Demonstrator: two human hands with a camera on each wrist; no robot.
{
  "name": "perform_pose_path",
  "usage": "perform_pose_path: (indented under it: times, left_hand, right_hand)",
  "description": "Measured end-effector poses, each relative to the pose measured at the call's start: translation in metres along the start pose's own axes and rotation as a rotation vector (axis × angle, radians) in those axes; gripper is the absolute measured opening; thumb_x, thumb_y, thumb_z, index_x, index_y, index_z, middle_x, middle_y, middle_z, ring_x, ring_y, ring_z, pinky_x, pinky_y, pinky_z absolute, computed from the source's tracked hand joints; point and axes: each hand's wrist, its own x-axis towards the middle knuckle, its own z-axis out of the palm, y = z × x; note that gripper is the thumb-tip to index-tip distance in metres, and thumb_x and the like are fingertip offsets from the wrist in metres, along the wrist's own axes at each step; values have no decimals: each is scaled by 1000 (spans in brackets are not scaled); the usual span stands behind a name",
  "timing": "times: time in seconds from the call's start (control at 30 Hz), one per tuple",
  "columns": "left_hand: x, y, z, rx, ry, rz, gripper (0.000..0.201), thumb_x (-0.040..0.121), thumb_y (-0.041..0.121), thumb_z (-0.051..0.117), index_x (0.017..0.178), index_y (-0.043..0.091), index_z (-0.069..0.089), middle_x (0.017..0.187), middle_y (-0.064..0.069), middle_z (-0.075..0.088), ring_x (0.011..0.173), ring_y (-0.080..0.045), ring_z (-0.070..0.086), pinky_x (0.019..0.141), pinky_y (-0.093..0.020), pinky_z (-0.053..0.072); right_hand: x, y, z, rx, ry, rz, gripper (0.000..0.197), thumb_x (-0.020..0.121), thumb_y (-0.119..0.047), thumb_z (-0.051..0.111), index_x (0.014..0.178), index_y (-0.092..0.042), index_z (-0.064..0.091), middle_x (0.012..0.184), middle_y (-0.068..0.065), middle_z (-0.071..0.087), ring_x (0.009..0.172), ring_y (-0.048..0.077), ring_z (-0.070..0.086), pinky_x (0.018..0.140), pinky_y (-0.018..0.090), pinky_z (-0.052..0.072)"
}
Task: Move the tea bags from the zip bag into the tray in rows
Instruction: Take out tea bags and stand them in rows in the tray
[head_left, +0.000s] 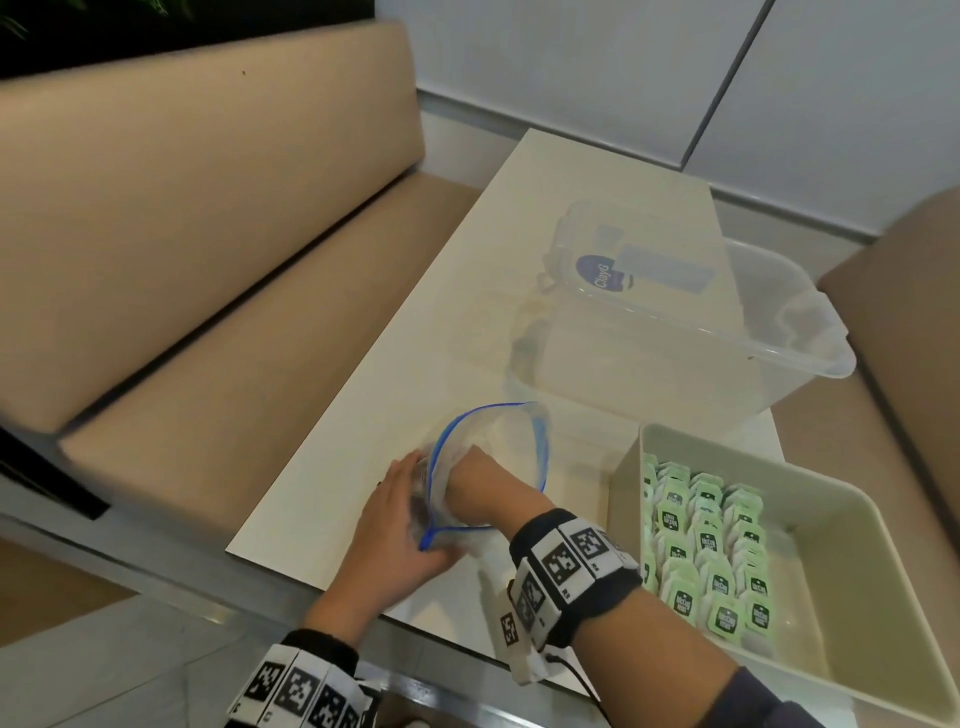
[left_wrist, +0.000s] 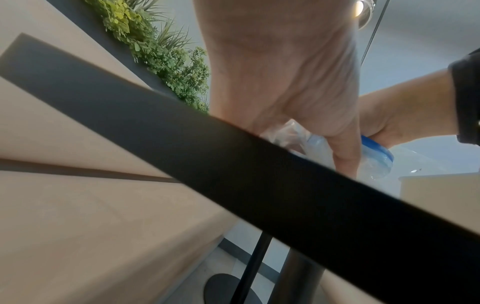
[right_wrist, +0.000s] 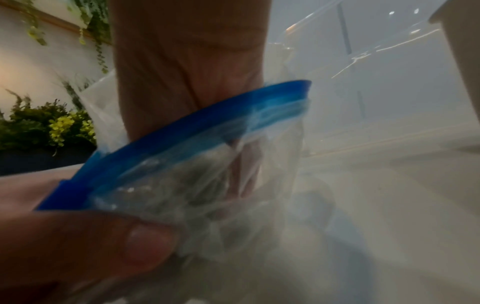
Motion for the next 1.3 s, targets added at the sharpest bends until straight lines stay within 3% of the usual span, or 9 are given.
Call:
perform_pose_path:
  times: [0.1,0.17,0.27,0.47,0.9,1.0,1.1,1.17,1.3]
  left_hand:
    - [-1,-4,-2,202,-35,-2,91,65,46,73,143,31,28,143,10,40,137,-13,35,119,-43,13]
    - [-4,-3,-5,362,-63,-25,88,69,53,60,146,26,26,152,9,30,145,-9,13,112,-31,-19]
    - [-5,2,-11,379,-56,-50,88,64,64,43,144,28,29,152,11,30,146,-7,6,104,-25,-30]
    - [1,8,-20,342,-92,-131,79,71,52,59,142,30,32,150,8,36,147,-10,6,112,-40,-20]
    - [-1,13,-24,361,-76,-161,72,85,36,66,146,25,28,151,7,36,147,-10,5,114,-40,-16]
    - [-3,21,-29,398,-106,-185,93,74,46,74,148,24,21,156,6,26,147,-9,-1,115,-42,-15]
    - [-10,46,-53,430,-150,-156,145,33,85,68,150,32,0,160,12,0,144,-2,-14,116,-36,-13]
    - [-13,83,-74,189,-86,-106,146,22,91,63,148,43,6,157,24,5,143,4,-2,118,-30,5]
    - [3,145,-70,-580,-40,-76,87,53,79,67,129,42,47,138,19,52,129,0,45,108,-29,31]
  right_hand:
    - [-3,13,-5,185,76,85,28,92,-16,51,110,4,61,98,18,60,89,28,54,74,28,43]
    - [-8,20,-10,325,183,128,29,87,-19,60,106,4,62,85,11,54,81,23,50,60,26,39]
    - [-15,25,-19,373,268,70,29,87,-21,63,108,-2,61,89,5,52,83,16,46,72,25,35]
    - [-21,21,-22,638,484,20,20,85,-13,64,104,-10,60,89,1,55,78,17,53,67,24,41]
    - [-32,25,-37,877,563,131,19,85,-16,66,104,-14,61,90,-5,52,63,4,50,51,11,42]
    - [-46,36,-50,968,489,136,16,83,-18,70,97,-18,64,97,3,63,76,16,63,64,24,55]
    - [-66,48,-62,1078,447,77,13,82,-15,70,93,-18,63,85,3,67,74,16,65,59,26,53]
    - [-82,53,-73,1142,429,14,13,83,-14,69,93,-19,64,86,4,67,77,17,64,58,23,49]
    - [-110,51,-96,1273,402,-121,15,84,-10,66,97,-17,63,92,8,64,78,17,63,58,23,50]
